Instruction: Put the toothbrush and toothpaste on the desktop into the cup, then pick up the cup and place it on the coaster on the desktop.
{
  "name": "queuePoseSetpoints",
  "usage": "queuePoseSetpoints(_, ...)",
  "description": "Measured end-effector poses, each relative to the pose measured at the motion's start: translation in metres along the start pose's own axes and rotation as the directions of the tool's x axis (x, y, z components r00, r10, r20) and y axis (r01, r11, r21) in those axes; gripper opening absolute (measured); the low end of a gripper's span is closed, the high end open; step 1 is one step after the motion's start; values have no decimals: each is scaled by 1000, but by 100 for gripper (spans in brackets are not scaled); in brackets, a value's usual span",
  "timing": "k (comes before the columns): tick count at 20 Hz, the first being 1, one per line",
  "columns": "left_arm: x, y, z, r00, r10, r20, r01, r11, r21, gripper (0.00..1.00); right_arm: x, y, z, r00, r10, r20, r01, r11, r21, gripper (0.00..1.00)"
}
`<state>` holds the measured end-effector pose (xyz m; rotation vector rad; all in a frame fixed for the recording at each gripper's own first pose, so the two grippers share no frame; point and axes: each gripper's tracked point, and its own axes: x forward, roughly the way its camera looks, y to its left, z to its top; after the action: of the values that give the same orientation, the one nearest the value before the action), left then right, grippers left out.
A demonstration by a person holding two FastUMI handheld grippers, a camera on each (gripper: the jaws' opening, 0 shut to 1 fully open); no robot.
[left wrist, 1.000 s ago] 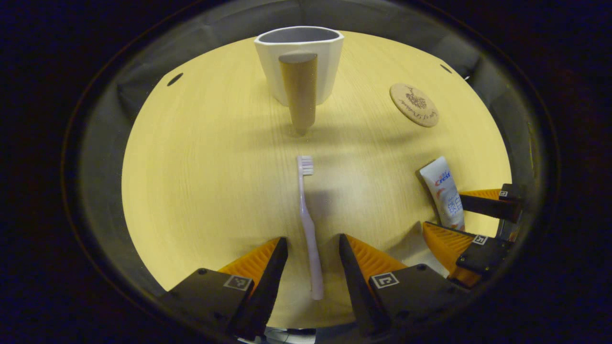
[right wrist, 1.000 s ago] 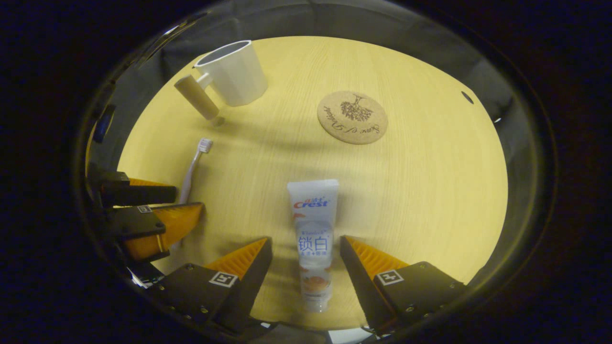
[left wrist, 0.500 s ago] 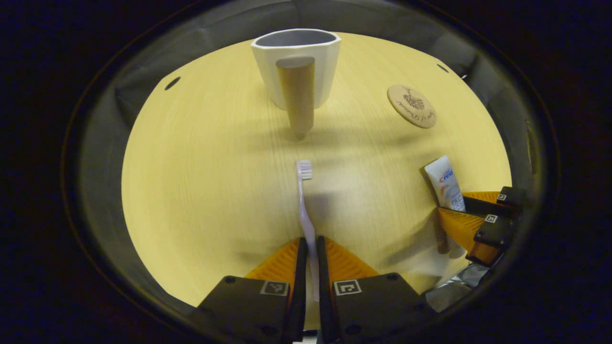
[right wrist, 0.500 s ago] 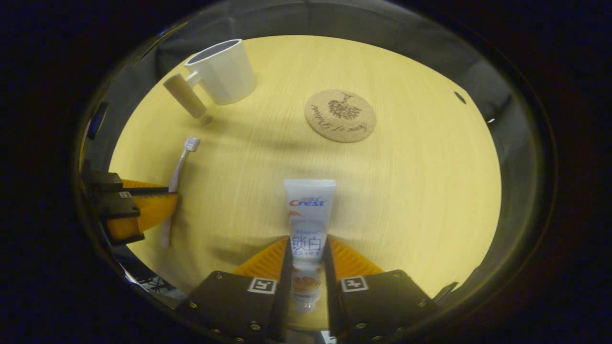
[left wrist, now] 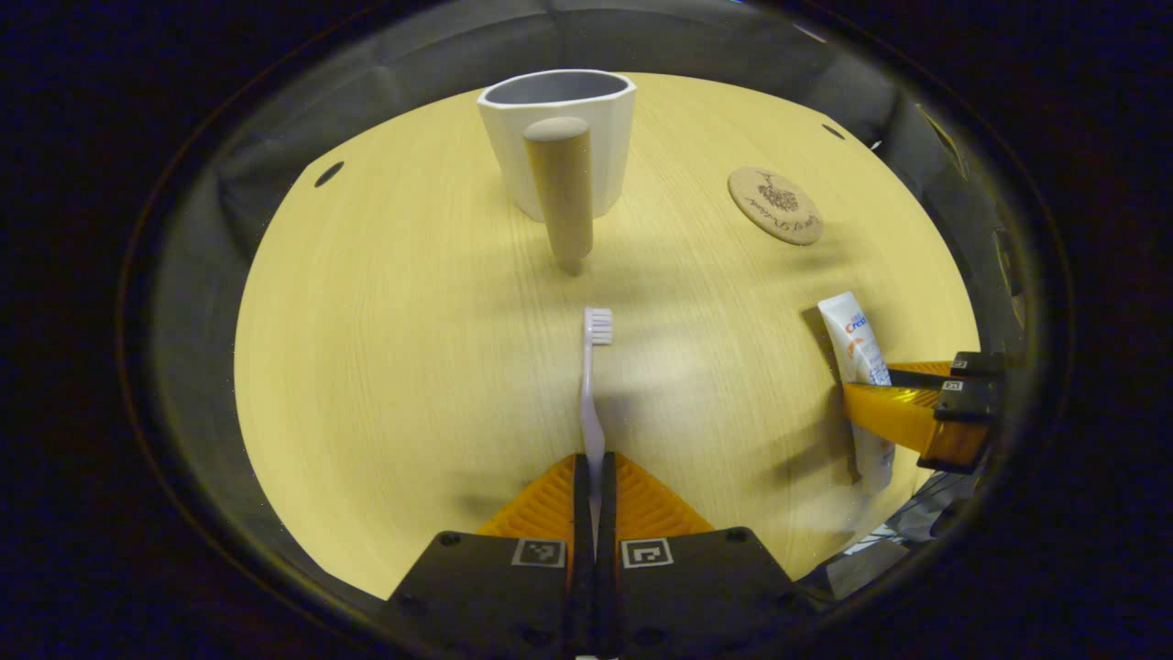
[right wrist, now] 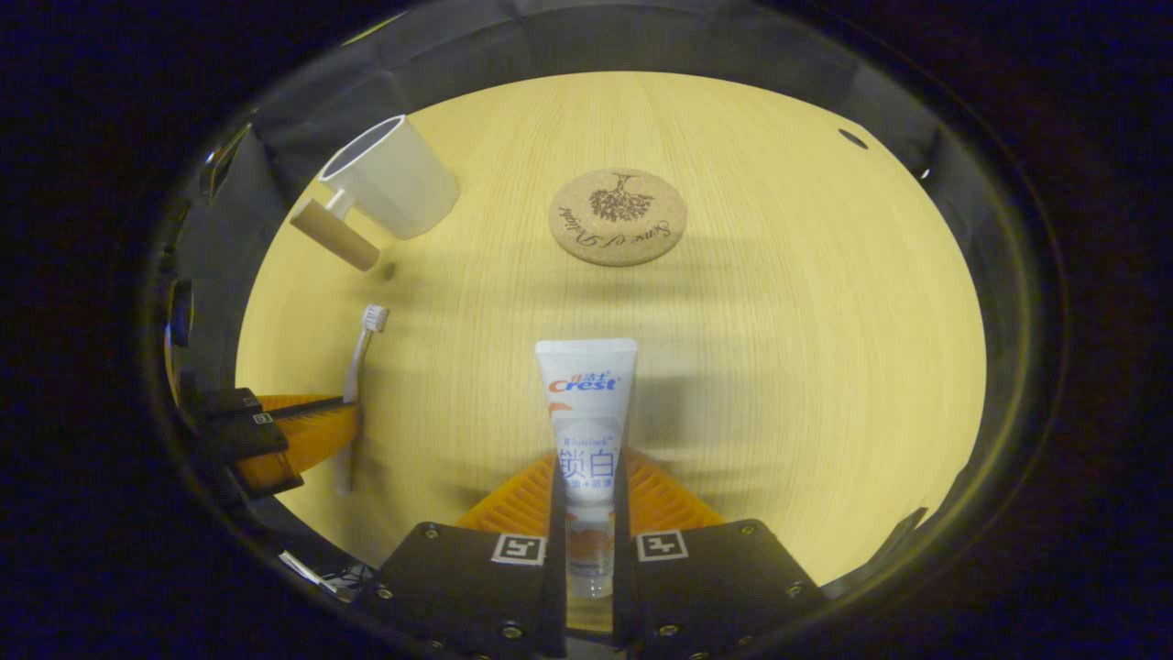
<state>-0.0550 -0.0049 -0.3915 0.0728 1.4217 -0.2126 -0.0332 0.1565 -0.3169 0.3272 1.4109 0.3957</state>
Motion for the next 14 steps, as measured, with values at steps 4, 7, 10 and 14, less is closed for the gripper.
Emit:
queuePoseSetpoints(4,-7,-1,-1,999,-8,38,10,999,-32,8,-5,-1,-1,999,23,30,-24,999,22,21)
queuePoseSetpoints(7,-20,-2,1,995,-17,101,23,998,-57,8,-23,3,2,995,47,91,-48,999,3,18)
queuePoseSetpoints(10,-41,-2,7,985,-16,169,30,996,-84,8,-39,14,11,982,87,166,-86,996,-13,21)
queuePoseSetpoints(14,-77,3,19,961,-4,278,32,995,-97,8,-65,27,29,952,126,280,-116,992,-49,21)
